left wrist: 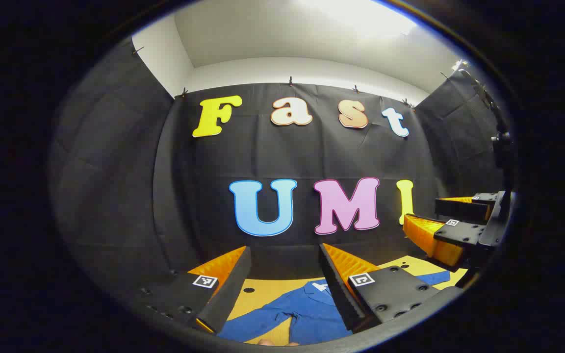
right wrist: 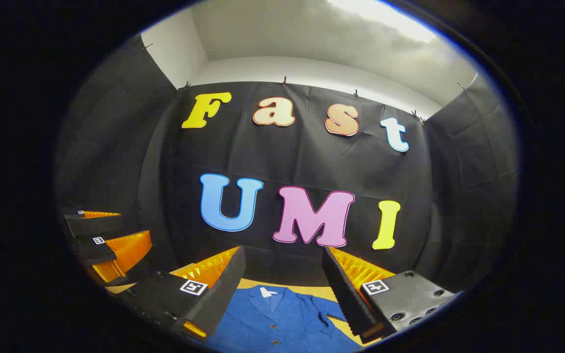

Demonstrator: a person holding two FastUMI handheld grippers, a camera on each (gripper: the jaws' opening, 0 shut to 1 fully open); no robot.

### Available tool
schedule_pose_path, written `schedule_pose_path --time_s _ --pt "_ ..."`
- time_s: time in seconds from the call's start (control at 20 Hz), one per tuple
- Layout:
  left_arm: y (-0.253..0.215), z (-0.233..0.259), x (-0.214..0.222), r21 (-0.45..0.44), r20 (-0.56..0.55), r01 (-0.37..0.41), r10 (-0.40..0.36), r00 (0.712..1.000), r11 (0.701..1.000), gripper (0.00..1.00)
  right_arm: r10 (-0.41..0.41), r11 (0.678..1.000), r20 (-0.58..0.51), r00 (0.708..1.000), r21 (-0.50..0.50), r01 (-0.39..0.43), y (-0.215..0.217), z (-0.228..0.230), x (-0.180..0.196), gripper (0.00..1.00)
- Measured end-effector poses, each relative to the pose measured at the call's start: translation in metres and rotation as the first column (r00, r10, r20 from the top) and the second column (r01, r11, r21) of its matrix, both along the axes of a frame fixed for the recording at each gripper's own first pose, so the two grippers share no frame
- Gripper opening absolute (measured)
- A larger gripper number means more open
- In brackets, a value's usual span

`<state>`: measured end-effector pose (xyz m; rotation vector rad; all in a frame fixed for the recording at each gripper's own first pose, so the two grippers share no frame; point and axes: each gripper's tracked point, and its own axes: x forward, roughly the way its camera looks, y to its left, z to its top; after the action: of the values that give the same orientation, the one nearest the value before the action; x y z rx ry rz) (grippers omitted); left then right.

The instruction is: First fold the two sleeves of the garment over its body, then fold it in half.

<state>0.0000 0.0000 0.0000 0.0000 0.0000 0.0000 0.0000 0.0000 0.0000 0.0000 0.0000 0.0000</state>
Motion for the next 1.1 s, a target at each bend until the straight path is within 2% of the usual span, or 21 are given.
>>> schedule_pose_path --time_s 0.15,0.35,0.4,0.65,0.7,0.75,0.8,0.85,0.9,1.1 --pt "0.005 0.0 0.018 0.011 -0.004 -0.03 0.03 1.0 0.999 0.8 0.06 0.996 -0.043 0.997 0.061 -0.057 0.011 -0.013 0.018 0.98" --pt "-0.006 -0.005 0.034 0.011 -0.016 -0.024 0.024 1.0 1.0 0.8 0.032 0.997 -0.046 0.998 0.073 -0.029 -0.01 -0.022 0.035 0.96" --pt "-0.009 -0.006 0.036 0.007 -0.022 -0.021 0.021 1.0 1.0 0.8 0.027 0.997 -0.049 0.998 0.072 -0.023 -0.015 -0.025 0.037 0.98" --pt "-0.015 -0.02 0.049 -0.013 -0.064 -0.025 0.024 0.998 1.0 0.8 0.003 0.998 -0.084 0.996 0.058 0.002 -0.038 -0.043 0.042 0.98" --pt "-0.017 -0.021 0.051 -0.013 -0.067 -0.025 0.025 0.997 1.0 0.8 -0.001 0.998 -0.086 0.996 0.059 0.006 -0.042 -0.044 0.043 0.96" --pt "-0.018 -0.022 0.052 -0.01 -0.069 -0.027 0.026 0.997 1.0 0.8 -0.005 0.998 -0.086 0.996 0.059 0.01 -0.046 -0.045 0.043 0.98" --pt "-0.019 -0.023 0.053 -0.004 -0.071 -0.028 0.028 0.997 1.0 0.8 -0.008 0.998 -0.086 0.996 0.057 0.013 -0.05 -0.046 0.043 0.96" --pt "-0.02 -0.023 0.053 0.002 -0.073 -0.029 0.029 0.997 1.0 0.8 -0.009 0.998 -0.085 0.996 0.058 0.014 -0.053 -0.047 0.044 0.98" --pt "-0.021 -0.023 0.054 0.006 -0.074 -0.028 0.028 0.997 1.0 0.8 -0.007 0.998 -0.086 0.996 0.061 0.012 -0.054 -0.047 0.044 0.96" --pt "-0.026 -0.019 0.056 0.013 -0.07 -0.034 0.035 0.997 0.999 0.8 0.013 0.996 -0.075 0.997 0.091 -0.006 -0.054 -0.045 0.046 0.98"
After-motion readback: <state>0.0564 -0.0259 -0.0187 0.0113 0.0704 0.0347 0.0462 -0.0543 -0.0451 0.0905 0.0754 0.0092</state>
